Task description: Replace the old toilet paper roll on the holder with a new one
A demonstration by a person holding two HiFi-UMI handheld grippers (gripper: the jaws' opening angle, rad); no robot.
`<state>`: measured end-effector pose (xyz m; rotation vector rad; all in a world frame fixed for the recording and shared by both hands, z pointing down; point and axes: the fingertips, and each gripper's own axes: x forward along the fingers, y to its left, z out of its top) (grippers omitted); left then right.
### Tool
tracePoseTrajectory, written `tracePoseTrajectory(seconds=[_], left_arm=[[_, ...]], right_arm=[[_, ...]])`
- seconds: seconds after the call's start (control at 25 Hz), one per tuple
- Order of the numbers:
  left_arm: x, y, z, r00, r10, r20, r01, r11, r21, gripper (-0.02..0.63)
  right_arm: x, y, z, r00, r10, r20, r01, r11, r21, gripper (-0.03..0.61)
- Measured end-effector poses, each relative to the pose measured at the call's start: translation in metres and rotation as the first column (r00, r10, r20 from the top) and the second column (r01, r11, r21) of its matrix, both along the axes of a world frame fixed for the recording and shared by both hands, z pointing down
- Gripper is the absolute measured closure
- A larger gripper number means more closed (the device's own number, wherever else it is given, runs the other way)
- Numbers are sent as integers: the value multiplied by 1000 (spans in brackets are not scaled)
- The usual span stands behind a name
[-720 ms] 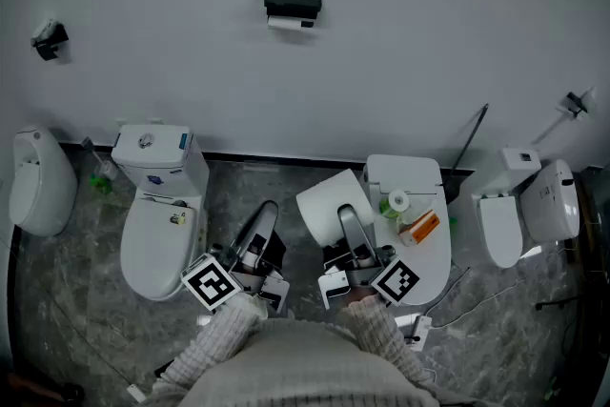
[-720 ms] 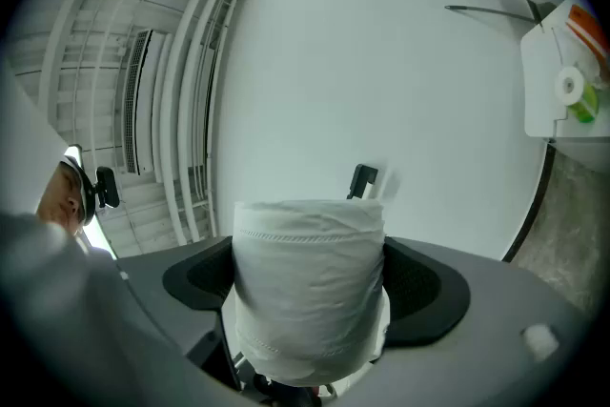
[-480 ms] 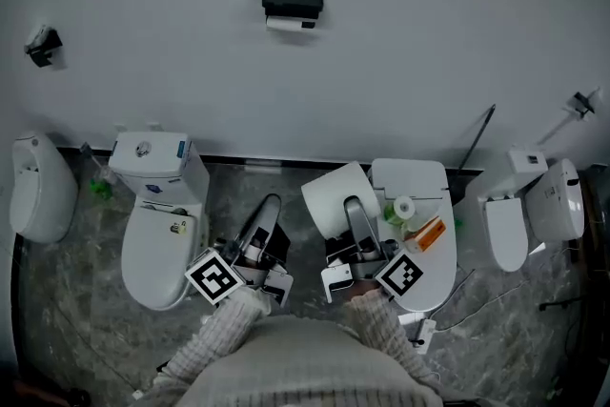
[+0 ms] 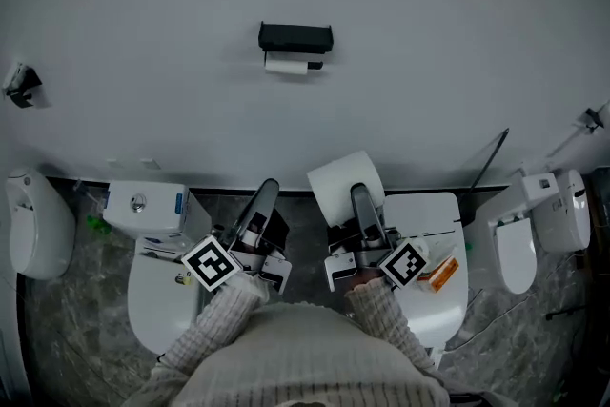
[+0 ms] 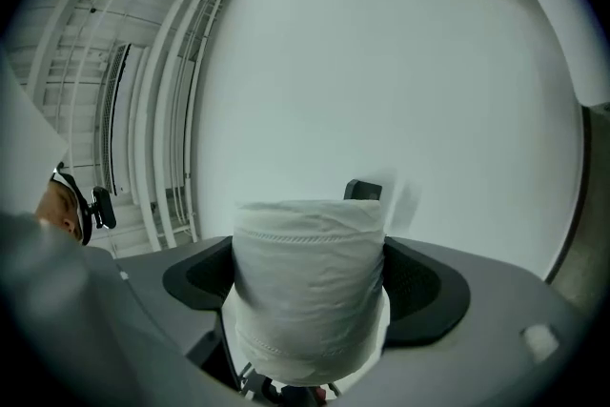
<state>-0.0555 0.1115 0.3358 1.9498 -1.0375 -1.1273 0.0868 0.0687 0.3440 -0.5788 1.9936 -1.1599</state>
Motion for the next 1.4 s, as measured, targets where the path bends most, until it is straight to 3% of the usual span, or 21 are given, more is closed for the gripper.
tracePoseTrajectory(seconds=[0.16,0.36,0.72,1.04,1.4], left_arm=[[-28,-55,-8,1000,6,18,-6,1000,9,618],[-40,-103,2,999,49,-1,-49,998,-35,618],[-47,-154,22,999,39,-14,-40,995,-90,618],[-46,-200,14,1000,8,-8,-8,997,-83,618],[-44,-225,12,996,-26,-81,20,998,-67,618]], right_arm=[[-21,-53,-3,1000,28,10,-28,1000,-6,115],[-39,-92,9,999,50,5,-49,997,-65,115],[-25,-154,32,996,93,-14,-94,989,-116,115],[-30,-204,26,999,43,3,-42,992,-118,115],[-44,-216,27,998,-59,-5,58,991,-116,115]])
